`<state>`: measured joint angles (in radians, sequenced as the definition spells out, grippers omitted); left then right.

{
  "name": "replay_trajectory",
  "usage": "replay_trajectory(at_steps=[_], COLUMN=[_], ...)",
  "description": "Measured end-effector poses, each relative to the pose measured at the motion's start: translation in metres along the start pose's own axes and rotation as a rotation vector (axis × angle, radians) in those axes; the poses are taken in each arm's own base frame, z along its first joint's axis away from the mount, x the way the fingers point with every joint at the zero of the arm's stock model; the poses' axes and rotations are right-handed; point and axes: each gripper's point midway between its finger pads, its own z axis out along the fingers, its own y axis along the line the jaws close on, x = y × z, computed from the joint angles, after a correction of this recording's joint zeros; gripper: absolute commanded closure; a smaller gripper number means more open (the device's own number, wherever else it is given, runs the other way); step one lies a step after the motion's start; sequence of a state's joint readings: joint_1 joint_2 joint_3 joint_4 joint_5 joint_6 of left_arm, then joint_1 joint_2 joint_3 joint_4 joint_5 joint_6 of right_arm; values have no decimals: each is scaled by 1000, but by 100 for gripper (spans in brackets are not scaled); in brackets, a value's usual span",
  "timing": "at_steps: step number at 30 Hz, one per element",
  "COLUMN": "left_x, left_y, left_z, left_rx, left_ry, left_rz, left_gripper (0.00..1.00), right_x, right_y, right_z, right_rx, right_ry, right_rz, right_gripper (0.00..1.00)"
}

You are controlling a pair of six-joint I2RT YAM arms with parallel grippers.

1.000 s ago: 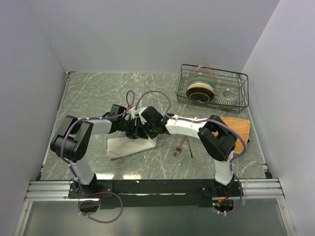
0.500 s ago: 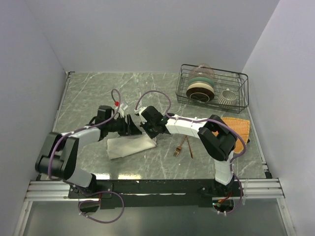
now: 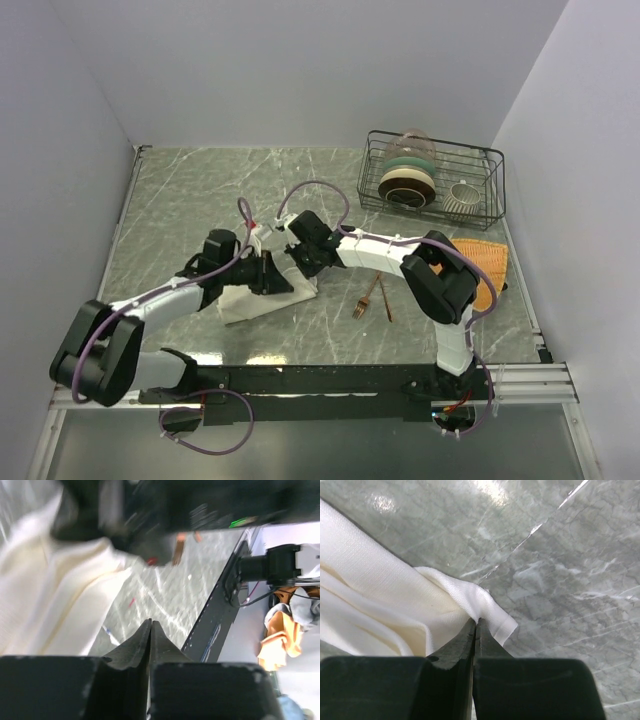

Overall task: Fold the napkin into a case and place the utensils inside
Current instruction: Stuff the top corner of the smaller-rectangle-folded napkin into the folded napkin.

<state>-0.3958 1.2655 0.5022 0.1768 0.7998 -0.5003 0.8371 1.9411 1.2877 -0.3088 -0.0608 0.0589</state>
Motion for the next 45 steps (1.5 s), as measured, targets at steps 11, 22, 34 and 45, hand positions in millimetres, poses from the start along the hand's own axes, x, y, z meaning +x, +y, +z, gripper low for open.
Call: replay_trajectory(at_steps=[11, 22, 34, 45], left_x=[13, -3, -9, -8], left_y=[24, 32, 63, 86], left_z=[33, 51, 50, 53], left_rx=[-44, -55, -132, -182], left_ry=[29, -27, -71, -61], left_rz=[-152, -240, -336, -399], left_gripper=[96, 98, 99, 99], right_x=[-7, -6, -6, -10], right_y=[0, 0, 0, 3], right_z=[5, 5, 5, -4], right_rx=[-7, -12, -14, -28], right_ry=[-1, 0, 1, -6], right_rz=[21, 58, 65, 77], right_gripper=[100, 100, 100, 100])
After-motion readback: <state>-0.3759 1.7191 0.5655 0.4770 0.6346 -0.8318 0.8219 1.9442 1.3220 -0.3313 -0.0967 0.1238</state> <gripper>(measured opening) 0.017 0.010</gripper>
